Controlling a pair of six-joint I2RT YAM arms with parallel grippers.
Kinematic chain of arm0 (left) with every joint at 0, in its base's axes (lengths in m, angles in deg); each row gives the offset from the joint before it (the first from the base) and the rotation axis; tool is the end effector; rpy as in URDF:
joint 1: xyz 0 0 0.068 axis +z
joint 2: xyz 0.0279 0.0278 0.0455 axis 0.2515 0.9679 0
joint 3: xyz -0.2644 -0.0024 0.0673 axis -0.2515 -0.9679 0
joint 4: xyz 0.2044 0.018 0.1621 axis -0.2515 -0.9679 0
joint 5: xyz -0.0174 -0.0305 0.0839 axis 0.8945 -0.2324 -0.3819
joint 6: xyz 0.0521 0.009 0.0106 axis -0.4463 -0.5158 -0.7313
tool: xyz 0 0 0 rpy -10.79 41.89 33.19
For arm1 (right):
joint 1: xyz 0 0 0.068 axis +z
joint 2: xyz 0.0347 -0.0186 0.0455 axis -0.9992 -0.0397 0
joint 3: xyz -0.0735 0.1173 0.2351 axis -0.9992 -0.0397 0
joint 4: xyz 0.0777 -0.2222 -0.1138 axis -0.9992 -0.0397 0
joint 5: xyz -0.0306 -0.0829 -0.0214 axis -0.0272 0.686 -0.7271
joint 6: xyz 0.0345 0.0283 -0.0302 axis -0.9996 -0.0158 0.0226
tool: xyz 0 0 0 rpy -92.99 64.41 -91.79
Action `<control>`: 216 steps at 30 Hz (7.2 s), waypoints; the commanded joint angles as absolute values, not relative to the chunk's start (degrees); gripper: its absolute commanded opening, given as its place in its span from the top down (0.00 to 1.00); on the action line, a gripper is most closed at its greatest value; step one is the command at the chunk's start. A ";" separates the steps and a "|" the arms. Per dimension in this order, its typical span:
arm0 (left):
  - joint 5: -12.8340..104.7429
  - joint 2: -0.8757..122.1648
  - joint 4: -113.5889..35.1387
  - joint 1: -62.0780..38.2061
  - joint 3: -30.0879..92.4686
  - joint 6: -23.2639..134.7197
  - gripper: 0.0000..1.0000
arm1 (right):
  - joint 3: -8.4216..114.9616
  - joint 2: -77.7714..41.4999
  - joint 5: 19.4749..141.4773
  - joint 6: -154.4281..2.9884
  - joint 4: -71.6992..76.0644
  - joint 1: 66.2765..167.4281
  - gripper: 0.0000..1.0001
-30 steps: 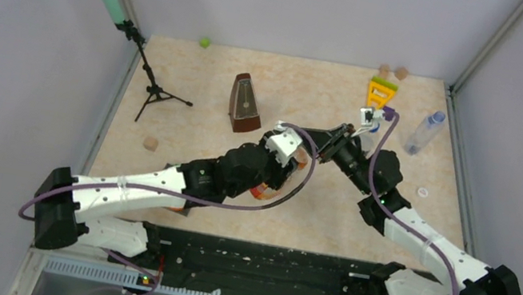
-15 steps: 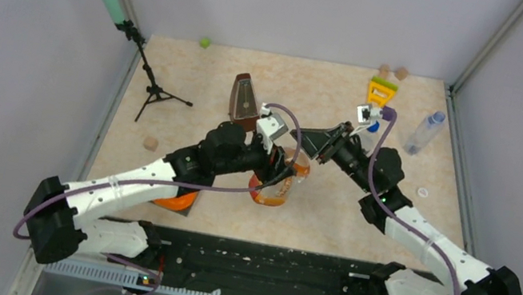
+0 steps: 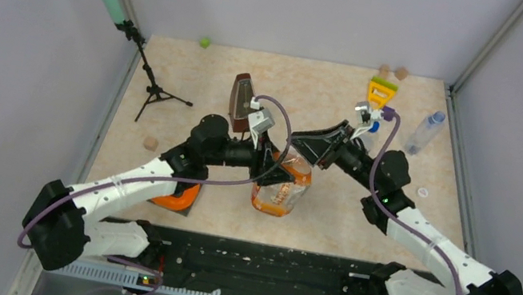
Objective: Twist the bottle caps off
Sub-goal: Unscrew the bottle cap from the plastic bottle.
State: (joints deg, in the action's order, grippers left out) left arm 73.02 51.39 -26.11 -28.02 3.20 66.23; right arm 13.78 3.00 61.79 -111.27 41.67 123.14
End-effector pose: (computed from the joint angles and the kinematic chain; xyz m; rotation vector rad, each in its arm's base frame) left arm 0.1815 -0.1947 0.3069 0.8174 1.6720 -1.3329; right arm 0.1850 0.1511 0.3257 -0.3472 1.4467 1.4253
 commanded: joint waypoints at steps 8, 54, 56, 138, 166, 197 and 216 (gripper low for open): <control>83.22 52.24 -10.99 -26.13 2.34 73.04 1.00 | 14.55 1.45 46.67 -113.36 54.13 123.80 1.00; 30.83 47.19 -40.17 -41.69 11.76 52.07 1.00 | 16.36 3.40 67.61 -110.72 37.06 124.29 0.54; 32.25 47.28 -40.18 -41.72 11.76 51.72 1.00 | 16.79 2.82 67.28 -110.69 36.93 124.29 0.55; 39.42 49.91 -44.31 -40.17 14.23 51.18 1.00 | 17.07 5.70 72.12 -110.84 34.33 124.29 0.55; 54.48 50.29 -36.06 -40.01 13.71 51.84 1.00 | 16.77 3.71 63.45 -109.95 37.82 124.29 1.00; 63.12 48.65 -39.68 -32.50 13.86 53.32 1.00 | 16.63 4.74 60.29 -109.18 40.81 124.29 0.52; 38.22 52.73 -47.86 -41.83 18.09 47.77 1.00 | 14.74 6.78 67.20 -110.05 40.25 124.29 0.46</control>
State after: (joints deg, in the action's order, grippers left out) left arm 42.10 52.50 -49.25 -41.64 15.73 47.57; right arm 14.43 5.10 65.33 -110.03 38.70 123.73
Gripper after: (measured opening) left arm 0.549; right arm 0.562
